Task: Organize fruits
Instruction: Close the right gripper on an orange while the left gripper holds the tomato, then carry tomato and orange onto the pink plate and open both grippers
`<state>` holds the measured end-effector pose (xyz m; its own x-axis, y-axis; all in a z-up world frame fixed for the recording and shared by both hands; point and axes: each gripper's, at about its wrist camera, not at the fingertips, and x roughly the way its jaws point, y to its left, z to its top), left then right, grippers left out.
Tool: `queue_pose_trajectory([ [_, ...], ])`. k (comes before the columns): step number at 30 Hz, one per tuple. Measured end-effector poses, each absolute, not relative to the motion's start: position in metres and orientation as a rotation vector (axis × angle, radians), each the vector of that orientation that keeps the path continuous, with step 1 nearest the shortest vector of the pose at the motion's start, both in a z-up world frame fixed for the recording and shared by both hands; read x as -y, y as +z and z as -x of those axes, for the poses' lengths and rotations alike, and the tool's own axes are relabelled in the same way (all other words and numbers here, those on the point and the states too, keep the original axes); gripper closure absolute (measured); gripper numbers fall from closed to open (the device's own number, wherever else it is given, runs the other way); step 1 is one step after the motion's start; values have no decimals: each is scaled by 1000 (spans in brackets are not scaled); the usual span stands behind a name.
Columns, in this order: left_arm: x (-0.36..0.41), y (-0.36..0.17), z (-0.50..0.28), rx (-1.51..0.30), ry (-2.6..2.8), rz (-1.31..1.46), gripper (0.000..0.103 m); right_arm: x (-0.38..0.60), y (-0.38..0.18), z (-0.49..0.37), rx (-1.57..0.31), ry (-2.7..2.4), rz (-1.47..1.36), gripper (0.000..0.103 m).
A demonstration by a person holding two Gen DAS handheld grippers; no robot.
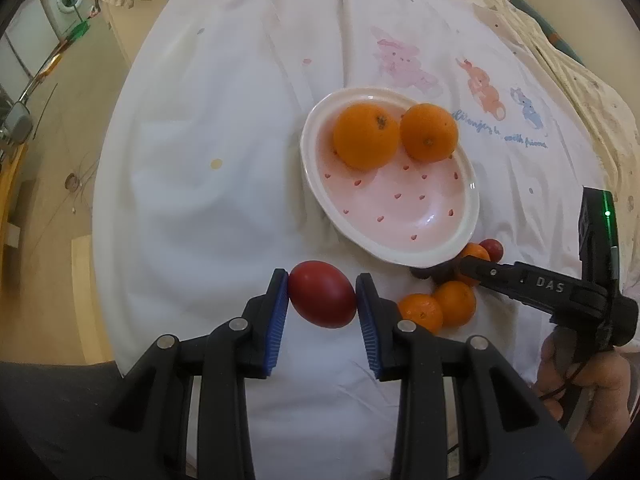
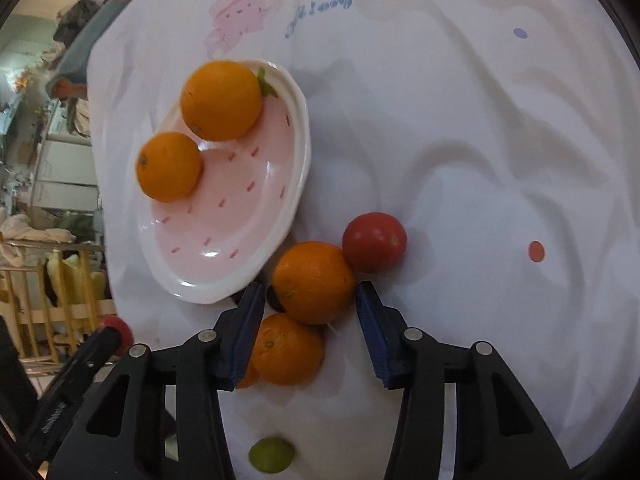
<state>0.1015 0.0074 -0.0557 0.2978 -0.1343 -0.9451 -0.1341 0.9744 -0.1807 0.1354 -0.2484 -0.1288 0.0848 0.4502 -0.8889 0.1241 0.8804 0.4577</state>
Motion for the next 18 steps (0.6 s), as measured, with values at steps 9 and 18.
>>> queue_pose_trajectory([
  [9, -8, -58, -104, -1264, 13, 239, 73, 255, -121, -129, -1449, 266, -468, 59],
  [18, -15, -58, -104, -1247, 35, 232, 73, 271, -83, -114, -1370, 318, -540, 59],
])
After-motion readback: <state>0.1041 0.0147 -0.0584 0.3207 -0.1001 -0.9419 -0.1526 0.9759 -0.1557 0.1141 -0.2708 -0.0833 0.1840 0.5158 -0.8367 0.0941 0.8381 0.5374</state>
